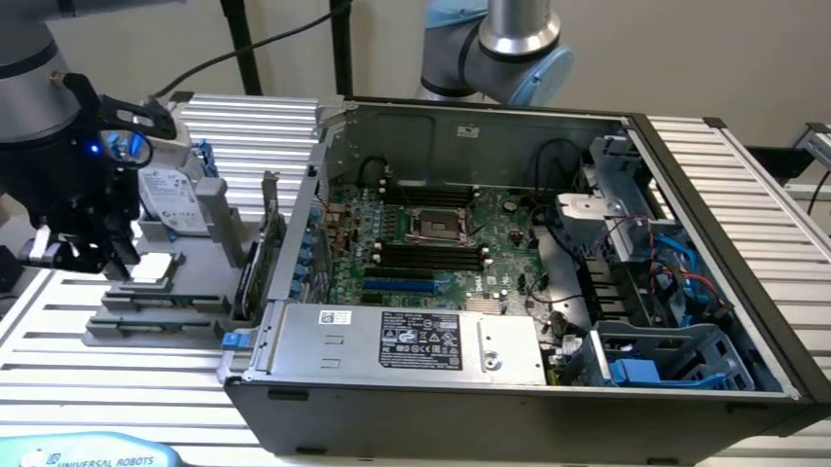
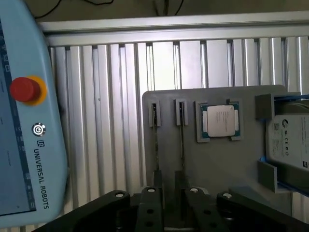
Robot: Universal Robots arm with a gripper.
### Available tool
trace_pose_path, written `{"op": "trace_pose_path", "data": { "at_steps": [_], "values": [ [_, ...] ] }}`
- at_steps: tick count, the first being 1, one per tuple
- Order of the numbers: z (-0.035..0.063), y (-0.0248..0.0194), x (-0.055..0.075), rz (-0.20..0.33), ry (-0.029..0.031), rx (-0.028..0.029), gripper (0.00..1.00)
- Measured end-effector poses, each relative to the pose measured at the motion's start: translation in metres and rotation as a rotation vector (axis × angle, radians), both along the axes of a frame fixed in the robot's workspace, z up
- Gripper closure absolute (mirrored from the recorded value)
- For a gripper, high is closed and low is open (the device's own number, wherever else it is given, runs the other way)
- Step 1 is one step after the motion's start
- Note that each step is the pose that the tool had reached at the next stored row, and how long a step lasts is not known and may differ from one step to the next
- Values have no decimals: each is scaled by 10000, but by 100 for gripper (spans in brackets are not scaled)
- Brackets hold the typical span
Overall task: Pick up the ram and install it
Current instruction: 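Pick up the ram and move it above insertion slot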
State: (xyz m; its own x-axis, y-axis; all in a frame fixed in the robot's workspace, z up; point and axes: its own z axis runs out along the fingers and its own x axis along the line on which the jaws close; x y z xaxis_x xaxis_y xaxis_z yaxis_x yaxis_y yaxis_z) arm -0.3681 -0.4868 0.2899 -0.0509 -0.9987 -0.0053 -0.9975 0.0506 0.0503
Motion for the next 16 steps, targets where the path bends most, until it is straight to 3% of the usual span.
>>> {"op": "trace_pose_path", "data": {
  "at_steps": [3, 16],
  "values": [
    [-52, -2, 0, 167, -2, 0, 64],
    [-288, -8, 1, 954, -2, 0, 64]
  ]
}}
